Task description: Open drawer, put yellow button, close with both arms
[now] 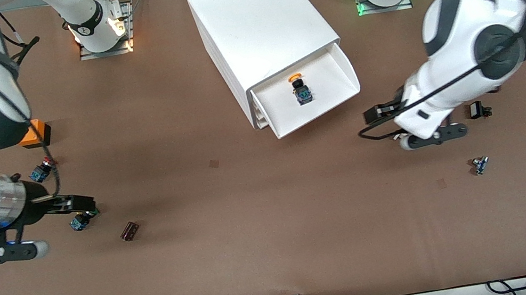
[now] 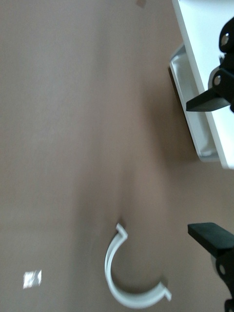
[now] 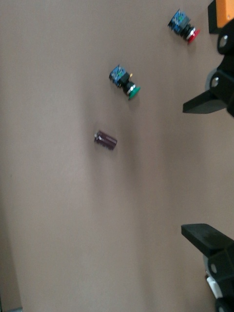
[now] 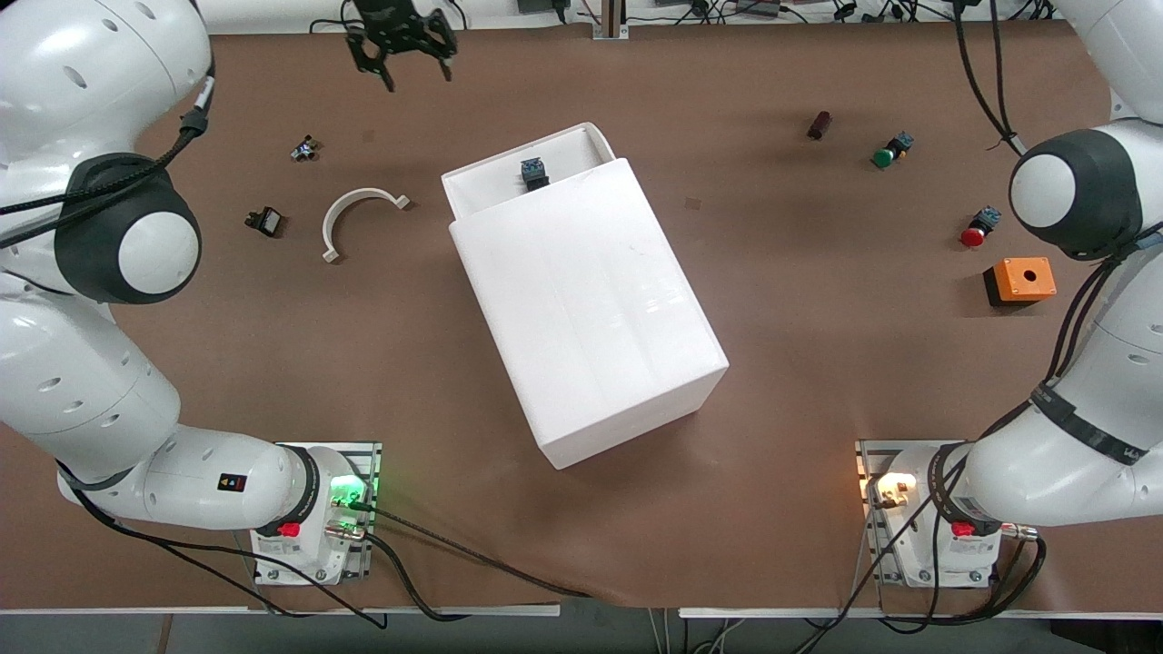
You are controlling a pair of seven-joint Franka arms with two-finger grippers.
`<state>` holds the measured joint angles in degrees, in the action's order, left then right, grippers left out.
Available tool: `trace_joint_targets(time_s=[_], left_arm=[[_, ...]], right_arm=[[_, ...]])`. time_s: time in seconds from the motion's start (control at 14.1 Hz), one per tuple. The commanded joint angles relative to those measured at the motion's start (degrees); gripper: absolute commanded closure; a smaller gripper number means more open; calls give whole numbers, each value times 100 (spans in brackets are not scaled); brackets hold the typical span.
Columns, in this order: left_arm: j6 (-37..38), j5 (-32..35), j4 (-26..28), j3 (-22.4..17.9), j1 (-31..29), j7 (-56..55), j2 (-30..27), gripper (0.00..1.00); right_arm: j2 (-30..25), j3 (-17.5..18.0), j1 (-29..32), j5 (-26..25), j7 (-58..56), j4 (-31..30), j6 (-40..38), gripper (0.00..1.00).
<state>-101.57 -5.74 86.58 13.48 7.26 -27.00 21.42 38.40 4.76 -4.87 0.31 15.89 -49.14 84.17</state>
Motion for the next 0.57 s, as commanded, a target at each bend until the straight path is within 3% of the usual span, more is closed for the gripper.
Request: trace_joint_targets(time_s=[0.0,0.21,0.5], left_arm=[[-503,64,596,120,239,-568,-252,0],[-810,431,877,120,512,-1140,-243,0],[-1249,468,1141,120,767,-1642,-164,0]], right_arm=[[-428,34,161,-40,-51,-479,-51,0],[-1191,-28,573,-31,-112,-1604,230,0],[-1861,-45,960,-49,-287,-2196,416,0]])
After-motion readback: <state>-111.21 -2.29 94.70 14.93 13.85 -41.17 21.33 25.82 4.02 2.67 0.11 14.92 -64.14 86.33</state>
